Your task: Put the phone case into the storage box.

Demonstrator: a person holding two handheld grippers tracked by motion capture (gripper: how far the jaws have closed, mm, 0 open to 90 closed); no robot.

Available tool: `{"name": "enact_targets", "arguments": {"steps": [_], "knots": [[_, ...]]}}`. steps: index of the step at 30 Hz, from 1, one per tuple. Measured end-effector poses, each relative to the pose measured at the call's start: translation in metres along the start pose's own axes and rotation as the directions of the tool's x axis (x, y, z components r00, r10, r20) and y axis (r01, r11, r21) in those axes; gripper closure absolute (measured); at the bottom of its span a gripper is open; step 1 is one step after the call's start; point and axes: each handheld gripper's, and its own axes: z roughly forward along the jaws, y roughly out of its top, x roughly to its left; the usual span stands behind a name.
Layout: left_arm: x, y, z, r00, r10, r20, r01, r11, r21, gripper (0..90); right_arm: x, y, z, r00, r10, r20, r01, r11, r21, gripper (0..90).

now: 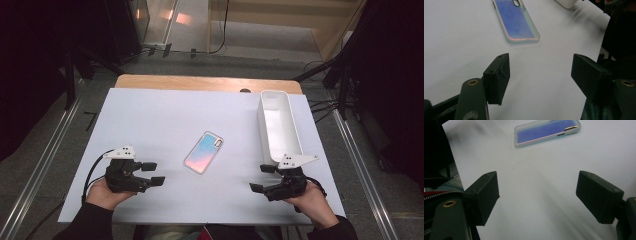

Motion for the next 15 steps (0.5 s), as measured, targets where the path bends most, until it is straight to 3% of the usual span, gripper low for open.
{"name": "enact_targets", "arguments": {"steps": [15], "knots": [[0.0025,-0.0009,-0.0032,0.9995,-0.029,0.016,0.029,0.9991,-0.031,28.3,-0.0068,-0.0052,-0.0098,0.9999,-0.002,0.016,0.002,1.0,-0.018,17.3]]}}
